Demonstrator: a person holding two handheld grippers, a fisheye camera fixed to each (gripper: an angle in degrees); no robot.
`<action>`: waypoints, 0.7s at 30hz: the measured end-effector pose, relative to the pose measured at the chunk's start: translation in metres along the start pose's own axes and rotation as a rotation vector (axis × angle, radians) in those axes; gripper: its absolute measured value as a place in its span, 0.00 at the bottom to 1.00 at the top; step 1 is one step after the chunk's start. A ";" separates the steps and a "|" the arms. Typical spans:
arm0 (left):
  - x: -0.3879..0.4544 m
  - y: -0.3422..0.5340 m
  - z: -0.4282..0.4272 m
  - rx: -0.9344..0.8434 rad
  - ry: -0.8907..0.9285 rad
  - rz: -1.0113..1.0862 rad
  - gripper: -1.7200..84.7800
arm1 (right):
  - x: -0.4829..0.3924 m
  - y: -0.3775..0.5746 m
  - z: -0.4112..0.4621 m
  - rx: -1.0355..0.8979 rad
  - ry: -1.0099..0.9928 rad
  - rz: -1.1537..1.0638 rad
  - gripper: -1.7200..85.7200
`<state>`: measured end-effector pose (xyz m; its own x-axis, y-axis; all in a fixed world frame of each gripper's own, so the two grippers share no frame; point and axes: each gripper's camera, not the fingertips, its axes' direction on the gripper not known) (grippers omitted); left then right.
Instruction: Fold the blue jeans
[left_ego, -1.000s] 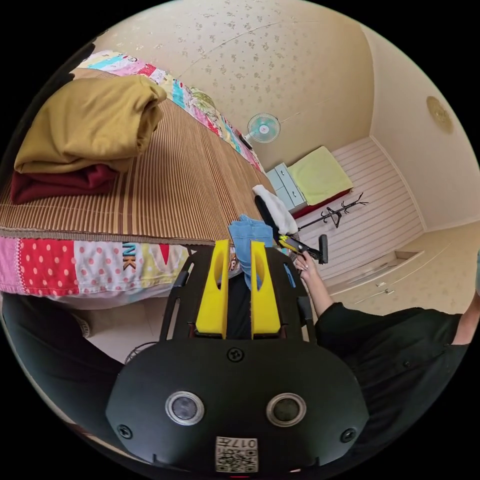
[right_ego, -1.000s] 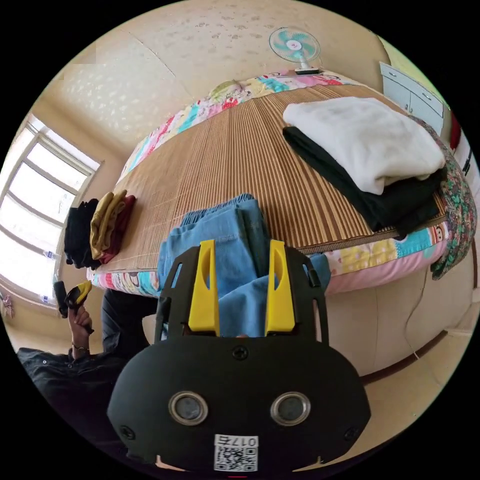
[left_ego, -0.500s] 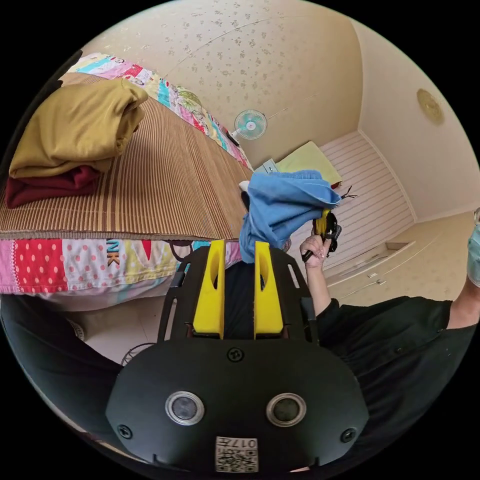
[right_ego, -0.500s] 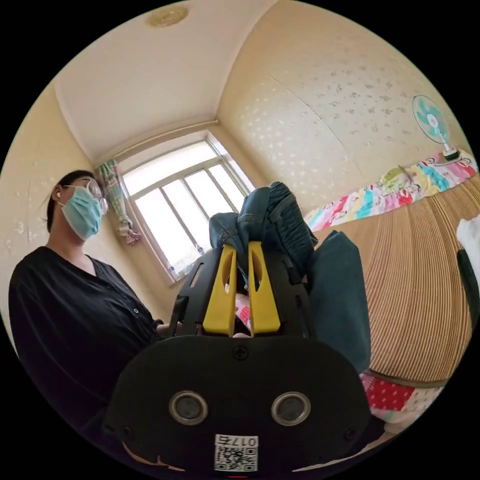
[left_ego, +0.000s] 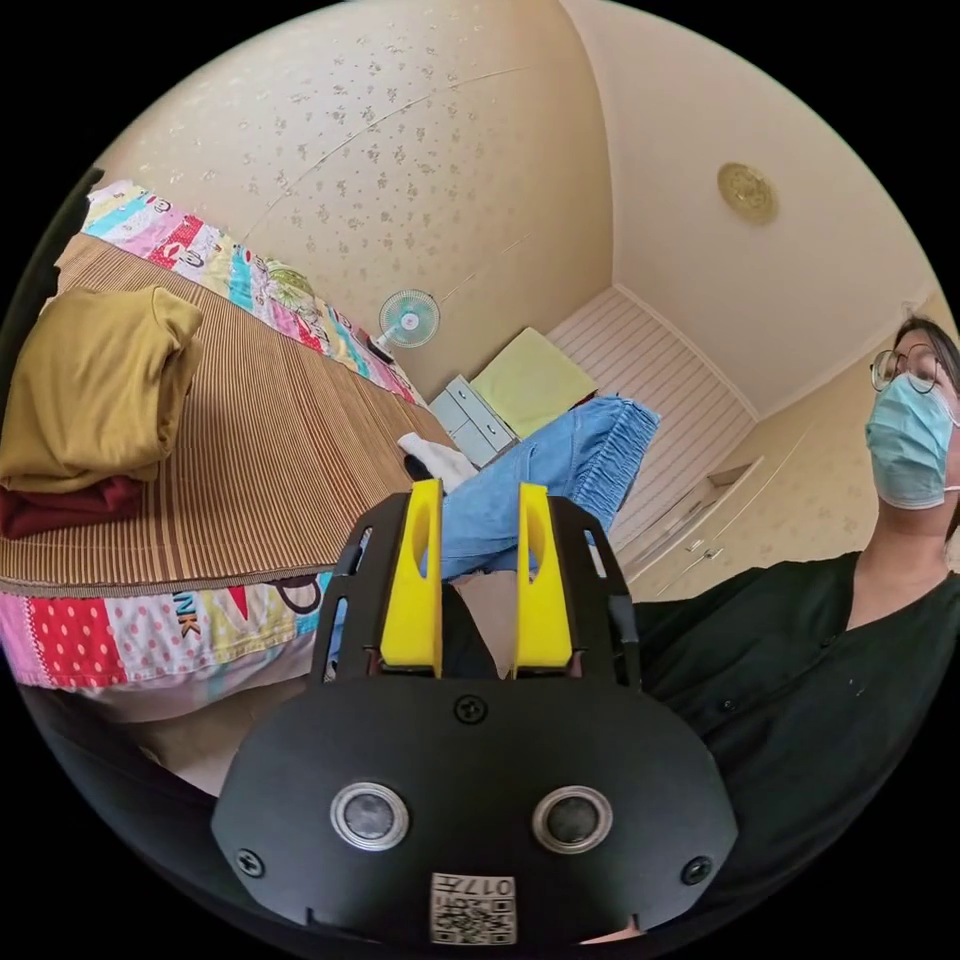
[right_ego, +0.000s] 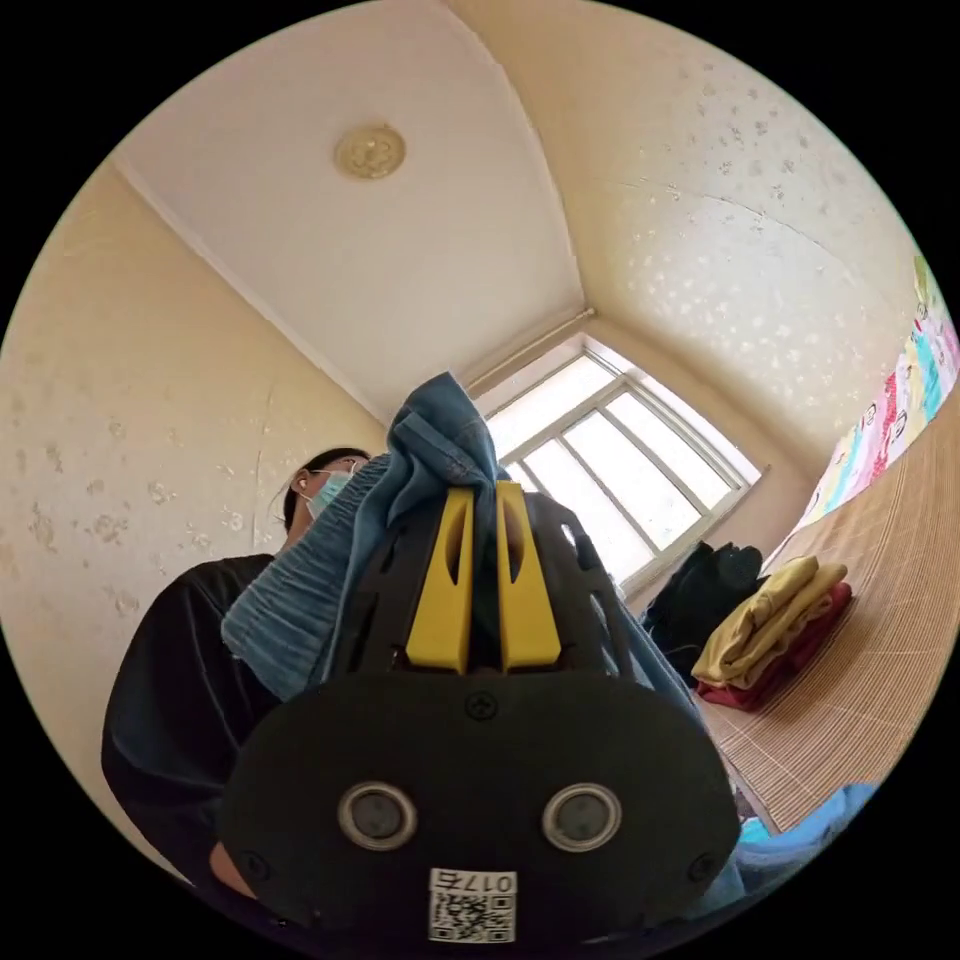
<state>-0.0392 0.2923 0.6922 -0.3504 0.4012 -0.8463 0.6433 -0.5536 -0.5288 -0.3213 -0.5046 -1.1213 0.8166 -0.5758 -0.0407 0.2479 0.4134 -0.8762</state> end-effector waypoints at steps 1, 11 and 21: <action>0.006 0.003 0.002 -0.004 0.010 0.022 0.16 | 0.010 0.005 -0.004 0.055 -0.058 0.031 0.06; 0.098 0.009 0.062 -0.200 -0.044 0.359 0.23 | 0.042 -0.047 0.015 0.080 -0.104 0.182 0.06; 0.152 0.021 0.077 0.046 -0.338 0.550 0.12 | 0.093 -0.083 0.061 -0.059 -0.060 0.316 0.06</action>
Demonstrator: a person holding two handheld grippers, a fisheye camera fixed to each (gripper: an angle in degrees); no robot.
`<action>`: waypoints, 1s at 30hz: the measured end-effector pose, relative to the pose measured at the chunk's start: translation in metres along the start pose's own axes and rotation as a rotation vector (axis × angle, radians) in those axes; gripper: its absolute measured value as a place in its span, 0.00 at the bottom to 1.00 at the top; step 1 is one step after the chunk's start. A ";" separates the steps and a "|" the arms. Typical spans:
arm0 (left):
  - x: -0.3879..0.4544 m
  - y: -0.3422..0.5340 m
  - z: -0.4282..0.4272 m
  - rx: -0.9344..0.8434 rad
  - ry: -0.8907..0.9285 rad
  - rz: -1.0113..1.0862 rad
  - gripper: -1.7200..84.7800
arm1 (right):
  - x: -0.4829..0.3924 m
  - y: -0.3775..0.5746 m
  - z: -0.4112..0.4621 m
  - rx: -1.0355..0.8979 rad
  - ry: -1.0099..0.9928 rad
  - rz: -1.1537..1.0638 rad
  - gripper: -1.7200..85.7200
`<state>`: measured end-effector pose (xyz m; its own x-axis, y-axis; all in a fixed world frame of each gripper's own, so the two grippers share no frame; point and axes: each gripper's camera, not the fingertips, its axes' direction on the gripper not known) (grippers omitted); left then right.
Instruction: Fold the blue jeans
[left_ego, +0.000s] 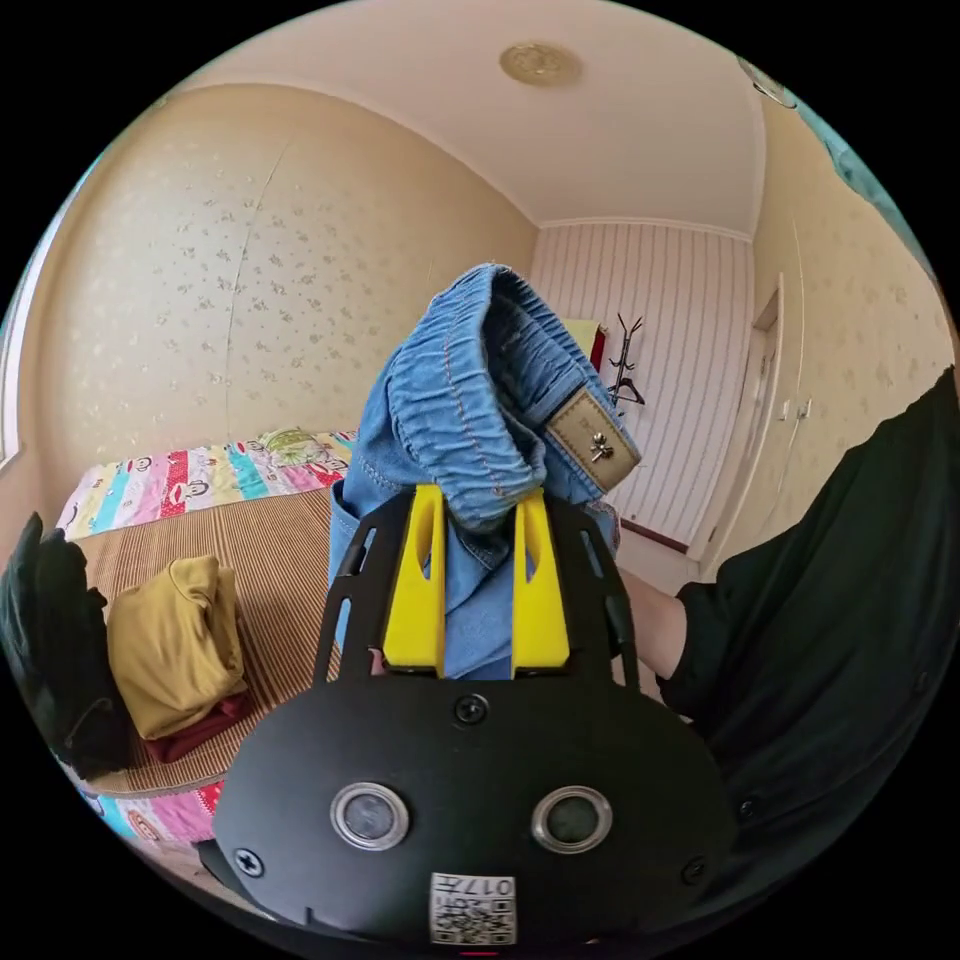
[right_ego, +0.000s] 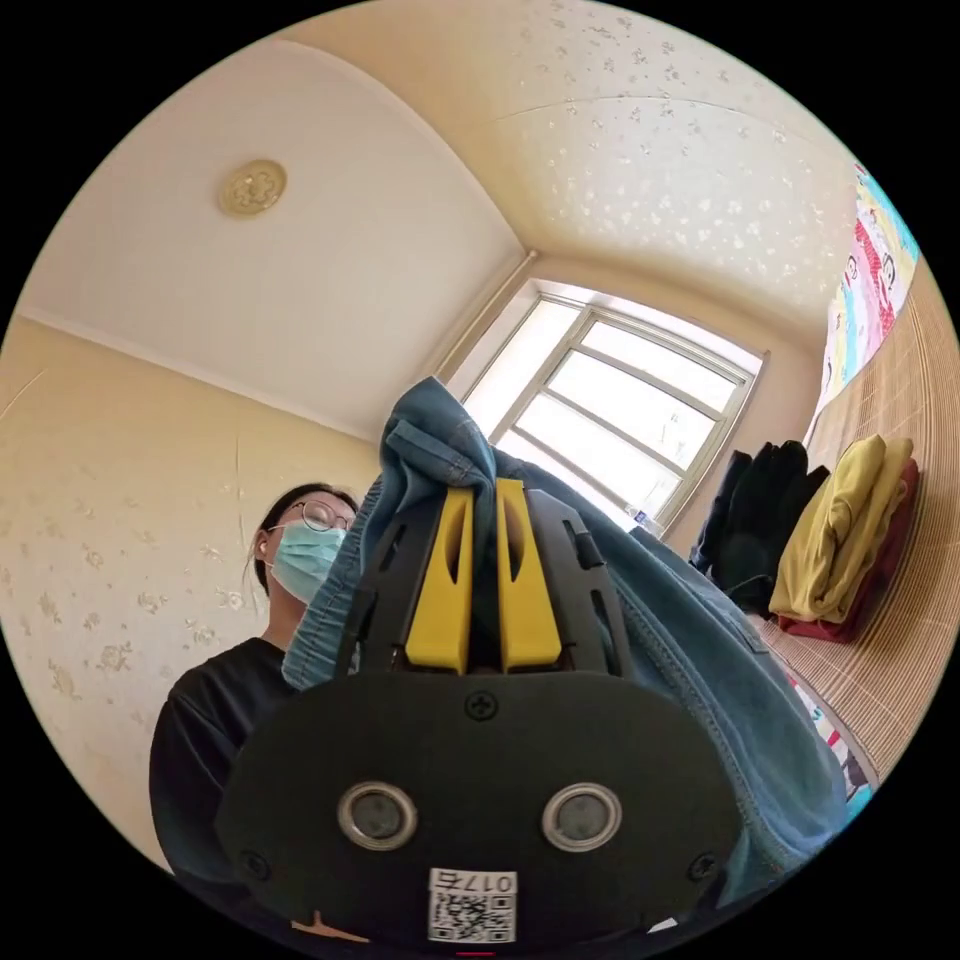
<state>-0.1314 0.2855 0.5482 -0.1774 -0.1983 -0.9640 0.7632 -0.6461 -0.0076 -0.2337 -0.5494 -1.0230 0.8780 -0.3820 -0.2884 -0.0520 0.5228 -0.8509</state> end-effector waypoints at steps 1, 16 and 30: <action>-0.012 0.001 -0.002 0.007 0.030 -0.028 0.10 | 0.009 -0.007 0.002 -0.020 0.022 0.033 0.06; -0.202 0.017 -0.071 0.334 0.712 -0.276 0.07 | 0.172 -0.021 -0.144 0.302 0.640 0.458 0.06; -0.218 -0.012 -0.113 0.691 1.439 0.088 0.07 | 0.147 0.103 -0.072 0.259 1.426 0.275 0.13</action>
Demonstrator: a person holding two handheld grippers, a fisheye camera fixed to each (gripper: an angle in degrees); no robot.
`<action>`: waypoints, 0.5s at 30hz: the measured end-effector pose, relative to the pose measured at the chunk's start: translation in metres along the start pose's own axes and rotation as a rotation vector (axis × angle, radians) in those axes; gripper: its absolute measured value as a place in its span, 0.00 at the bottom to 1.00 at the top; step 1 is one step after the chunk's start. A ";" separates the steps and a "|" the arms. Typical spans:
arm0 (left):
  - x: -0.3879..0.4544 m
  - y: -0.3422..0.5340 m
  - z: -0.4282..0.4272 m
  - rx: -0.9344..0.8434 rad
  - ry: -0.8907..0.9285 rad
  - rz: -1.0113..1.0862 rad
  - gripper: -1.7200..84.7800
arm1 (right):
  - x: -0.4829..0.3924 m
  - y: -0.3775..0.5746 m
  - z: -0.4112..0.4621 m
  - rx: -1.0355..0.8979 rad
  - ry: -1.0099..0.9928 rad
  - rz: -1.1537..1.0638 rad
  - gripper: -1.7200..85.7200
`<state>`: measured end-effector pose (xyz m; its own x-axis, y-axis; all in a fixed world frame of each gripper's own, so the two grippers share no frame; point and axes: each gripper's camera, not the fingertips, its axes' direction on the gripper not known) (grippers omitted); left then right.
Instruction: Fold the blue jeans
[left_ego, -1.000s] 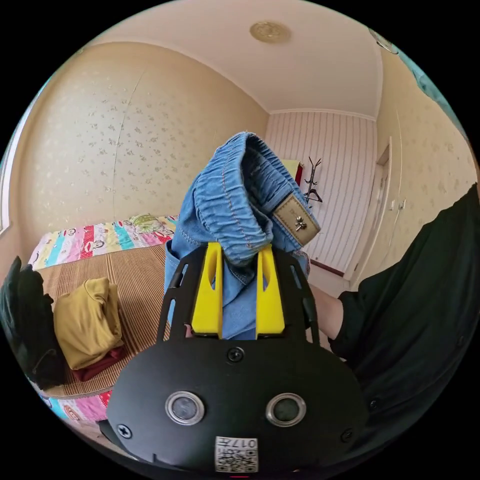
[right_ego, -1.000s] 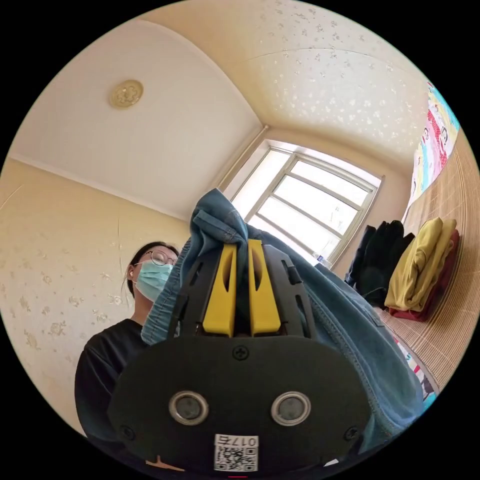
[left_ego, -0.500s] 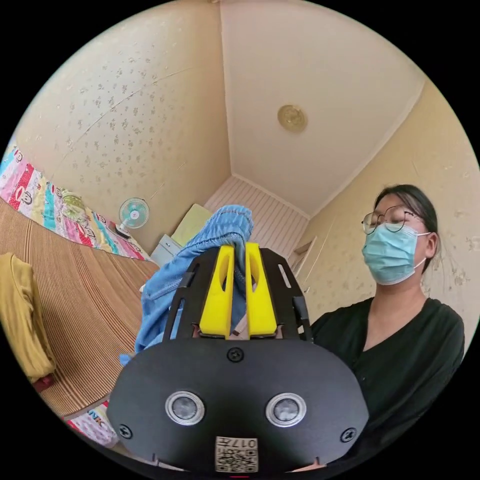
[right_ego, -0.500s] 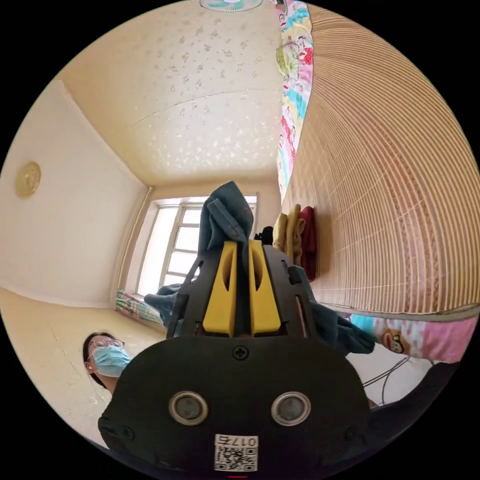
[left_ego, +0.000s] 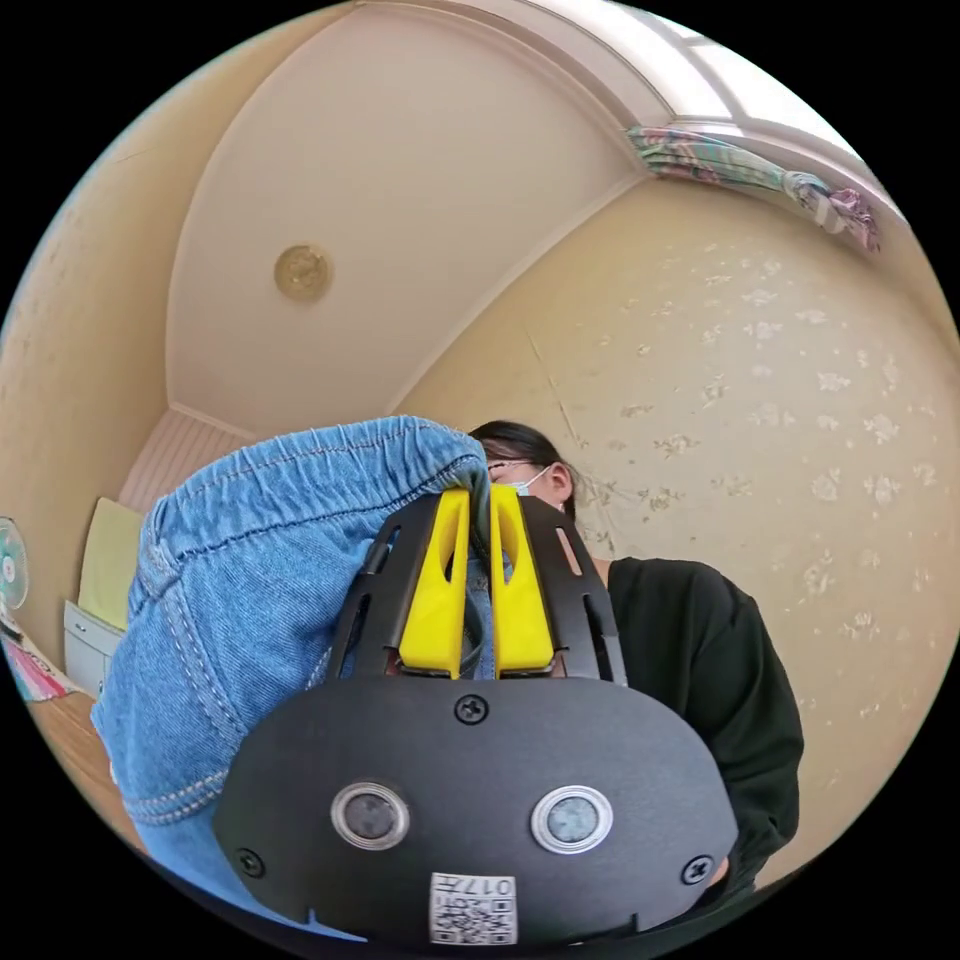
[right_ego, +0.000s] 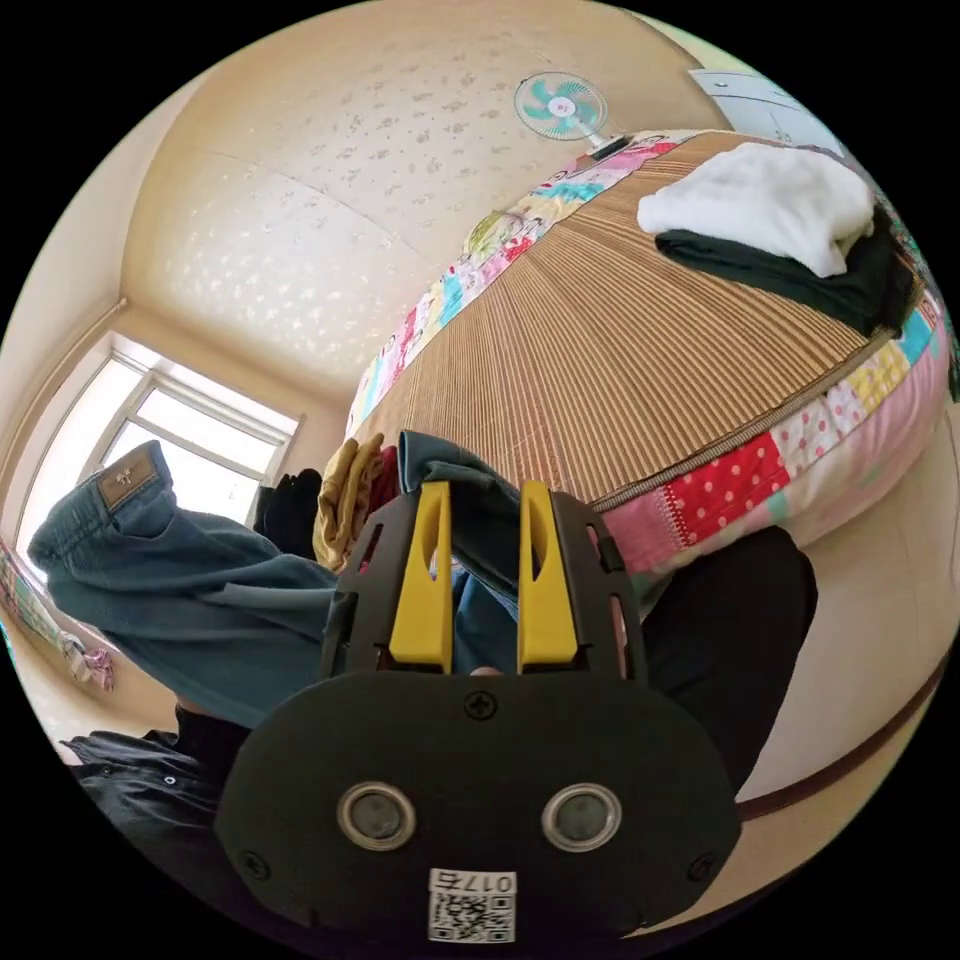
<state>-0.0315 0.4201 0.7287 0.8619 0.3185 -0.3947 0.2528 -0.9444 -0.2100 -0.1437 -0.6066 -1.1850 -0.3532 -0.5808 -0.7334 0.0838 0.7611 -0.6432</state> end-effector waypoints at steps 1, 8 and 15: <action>-0.001 0.001 0.003 0.020 0.040 0.008 0.07 | -0.005 0.010 -0.009 0.068 0.012 0.025 0.13; 0.002 0.009 0.025 0.014 -0.004 -0.027 0.07 | -0.051 0.076 -0.049 0.357 -0.081 -0.059 0.16; -0.007 0.029 0.048 -0.049 -0.034 -0.076 0.07 | -0.088 0.135 0.036 -0.136 -1.295 -0.505 0.22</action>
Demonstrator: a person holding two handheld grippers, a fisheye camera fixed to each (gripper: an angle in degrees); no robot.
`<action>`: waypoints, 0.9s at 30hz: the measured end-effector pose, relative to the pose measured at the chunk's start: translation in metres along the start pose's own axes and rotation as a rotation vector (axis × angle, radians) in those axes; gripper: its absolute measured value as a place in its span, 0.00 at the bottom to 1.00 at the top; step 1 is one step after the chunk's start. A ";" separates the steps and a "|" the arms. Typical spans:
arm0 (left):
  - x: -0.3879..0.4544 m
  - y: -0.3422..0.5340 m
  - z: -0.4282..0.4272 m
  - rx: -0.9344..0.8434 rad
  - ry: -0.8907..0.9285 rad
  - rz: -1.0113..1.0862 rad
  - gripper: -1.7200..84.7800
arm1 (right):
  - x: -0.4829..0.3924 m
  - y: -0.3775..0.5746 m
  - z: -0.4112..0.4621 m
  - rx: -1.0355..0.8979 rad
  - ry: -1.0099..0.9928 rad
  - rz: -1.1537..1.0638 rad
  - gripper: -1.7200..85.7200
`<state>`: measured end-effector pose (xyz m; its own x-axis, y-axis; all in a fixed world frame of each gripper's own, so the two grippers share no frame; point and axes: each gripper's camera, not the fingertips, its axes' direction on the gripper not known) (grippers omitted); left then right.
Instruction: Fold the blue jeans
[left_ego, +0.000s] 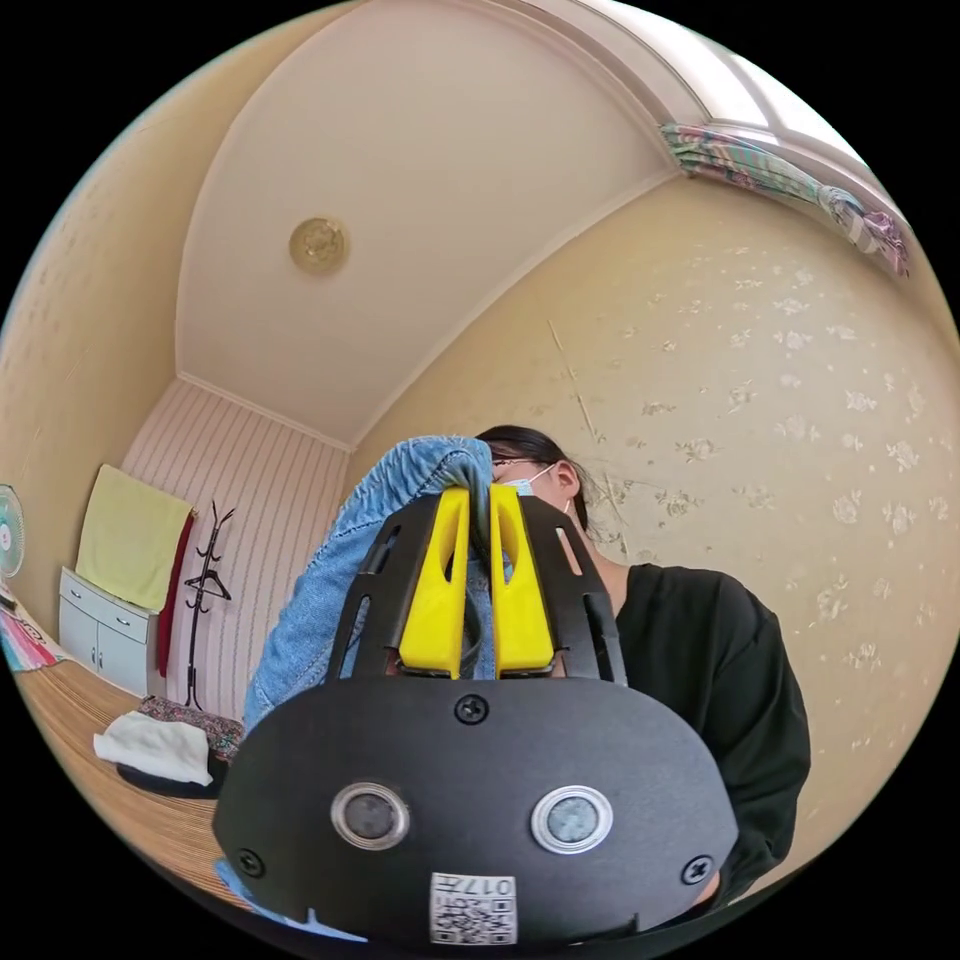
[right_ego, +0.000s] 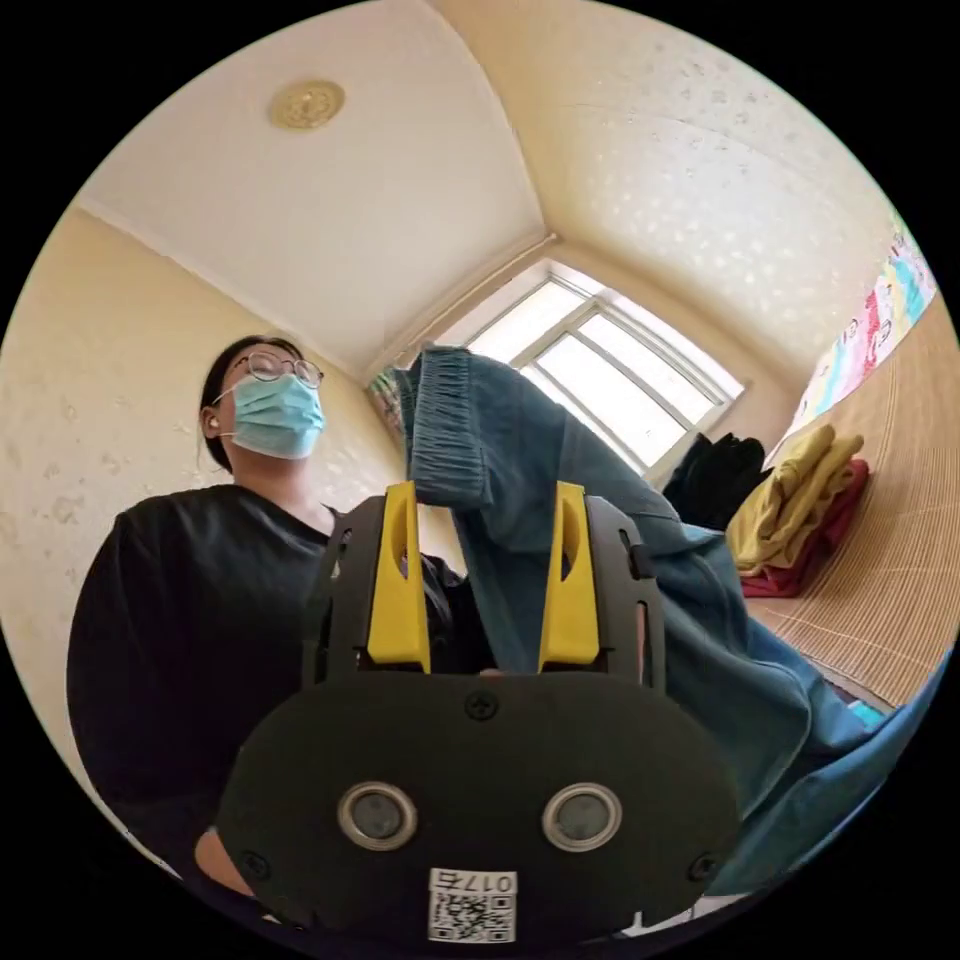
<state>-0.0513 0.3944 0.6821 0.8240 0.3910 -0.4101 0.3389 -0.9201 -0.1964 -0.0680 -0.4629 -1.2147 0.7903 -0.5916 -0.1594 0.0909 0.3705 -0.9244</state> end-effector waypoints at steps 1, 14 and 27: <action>-0.002 0.003 0.002 0.005 0.000 -0.008 0.07 | 0.002 0.021 0.015 0.021 -0.058 -0.010 0.23; 0.009 0.024 0.010 0.092 -0.075 -0.024 0.07 | -0.055 0.110 0.098 -0.119 0.172 -0.176 0.26; 0.013 0.032 0.063 0.027 -0.129 -0.050 0.07 | -0.084 0.091 0.156 -0.084 0.391 -0.339 0.05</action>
<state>-0.0587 0.3718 0.6145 0.7404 0.4380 -0.5099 0.3644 -0.8989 -0.2432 -0.0316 -0.2684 -1.2314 0.4384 -0.8974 0.0507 0.2404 0.0627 -0.9686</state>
